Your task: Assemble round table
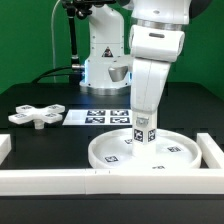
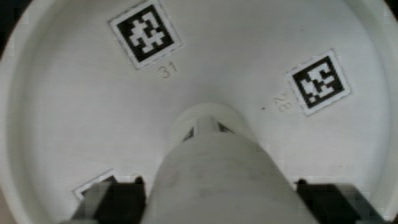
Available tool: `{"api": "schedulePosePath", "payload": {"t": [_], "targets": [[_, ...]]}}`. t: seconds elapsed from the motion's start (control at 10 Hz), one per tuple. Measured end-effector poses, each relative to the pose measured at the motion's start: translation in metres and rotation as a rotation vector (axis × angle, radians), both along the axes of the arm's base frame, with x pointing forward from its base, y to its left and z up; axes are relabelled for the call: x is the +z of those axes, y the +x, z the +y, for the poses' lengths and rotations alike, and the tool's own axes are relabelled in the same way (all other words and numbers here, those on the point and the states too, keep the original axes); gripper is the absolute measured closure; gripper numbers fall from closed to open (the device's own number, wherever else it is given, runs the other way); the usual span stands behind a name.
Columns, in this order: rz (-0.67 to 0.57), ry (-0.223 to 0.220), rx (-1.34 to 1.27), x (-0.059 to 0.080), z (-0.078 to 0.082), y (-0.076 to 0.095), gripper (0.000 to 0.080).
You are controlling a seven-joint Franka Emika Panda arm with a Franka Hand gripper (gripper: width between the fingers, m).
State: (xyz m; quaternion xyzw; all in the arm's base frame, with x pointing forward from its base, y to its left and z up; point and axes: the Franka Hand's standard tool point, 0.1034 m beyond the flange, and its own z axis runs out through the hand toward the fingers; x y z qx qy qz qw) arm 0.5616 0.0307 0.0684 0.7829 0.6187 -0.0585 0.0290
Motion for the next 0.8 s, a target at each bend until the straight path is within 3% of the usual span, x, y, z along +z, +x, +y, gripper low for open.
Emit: {"api": "schedulePosePath", "payload": {"t": [0.4, 0.8], "targets": [[-0.032, -0.016, -0.282, -0.0005, 0.0002, -0.0004, 0.0392], [-0.053, 0.033, -0.818, -0.0011, -0.0002, -0.0019, 0.0392]]}}
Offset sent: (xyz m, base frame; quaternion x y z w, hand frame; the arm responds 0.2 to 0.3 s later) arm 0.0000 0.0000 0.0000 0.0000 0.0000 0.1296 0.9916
